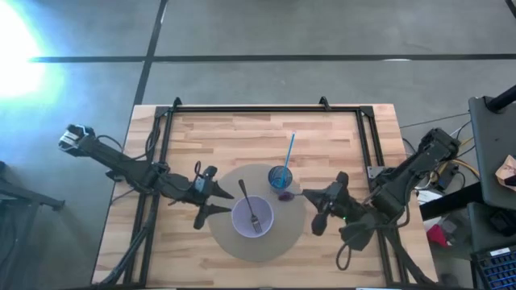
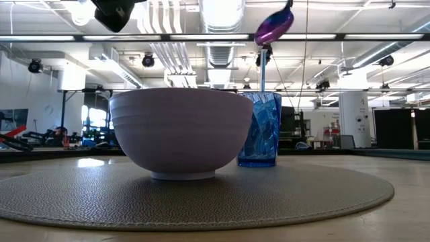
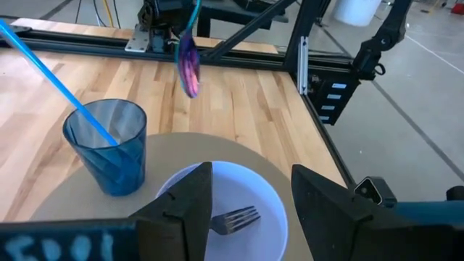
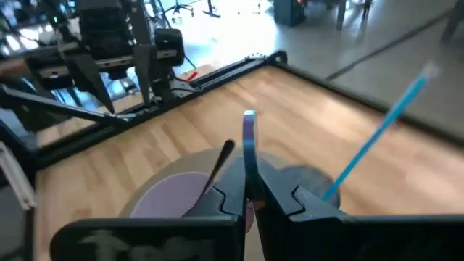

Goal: Pick & Place Utensil
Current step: Put the spoon into the bowl

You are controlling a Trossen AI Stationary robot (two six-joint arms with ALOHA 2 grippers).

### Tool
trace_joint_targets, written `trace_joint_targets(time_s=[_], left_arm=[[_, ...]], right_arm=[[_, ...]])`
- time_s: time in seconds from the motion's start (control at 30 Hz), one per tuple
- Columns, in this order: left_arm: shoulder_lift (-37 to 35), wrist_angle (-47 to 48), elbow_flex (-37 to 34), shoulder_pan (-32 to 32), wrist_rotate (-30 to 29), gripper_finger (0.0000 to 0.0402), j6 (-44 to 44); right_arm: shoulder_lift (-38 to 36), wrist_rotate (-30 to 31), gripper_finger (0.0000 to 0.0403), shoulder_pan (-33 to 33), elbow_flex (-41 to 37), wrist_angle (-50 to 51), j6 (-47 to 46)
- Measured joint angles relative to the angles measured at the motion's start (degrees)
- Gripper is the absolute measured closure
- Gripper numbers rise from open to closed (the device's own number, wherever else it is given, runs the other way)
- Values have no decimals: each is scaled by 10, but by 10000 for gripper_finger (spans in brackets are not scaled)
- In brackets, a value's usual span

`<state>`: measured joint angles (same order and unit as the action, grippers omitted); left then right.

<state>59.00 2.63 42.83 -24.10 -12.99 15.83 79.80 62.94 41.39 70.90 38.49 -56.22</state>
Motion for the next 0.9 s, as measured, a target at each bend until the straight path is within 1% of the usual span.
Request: trace_joint_targets(time_s=[0.13,0.2,0.27,0.37,0.47,0.57,0.63,0.73,0.9], left_arm=[[0,1,0,0,0,223,-8],[0,1,0,0,0,223,-9],[0,1,0,0,0,223,-9],[0,1,0,0,0,223,-9],[0,1,0,0,0,223,-9],[0,3,-1,0,0,223,-9],[0,7,-1,0,0,223,-9],[0,16,-1,0,0,223,-9],[0,28,-1,0,0,223,-9]], right_arm=[[-16,1,392,4,-51,-9,-115],[-18,1,392,4,-81,-37,-163],[-18,1,392,4,-114,-95,-182],[-18,1,392,4,-163,-216,-179],[-14,0,392,4,-207,-361,-150],[5,2,392,2,-239,-493,-115],[25,3,392,0,-252,-555,-104],[59,5,392,-6,-254,-590,-114],[122,17,392,-10,-228,-588,-158]])
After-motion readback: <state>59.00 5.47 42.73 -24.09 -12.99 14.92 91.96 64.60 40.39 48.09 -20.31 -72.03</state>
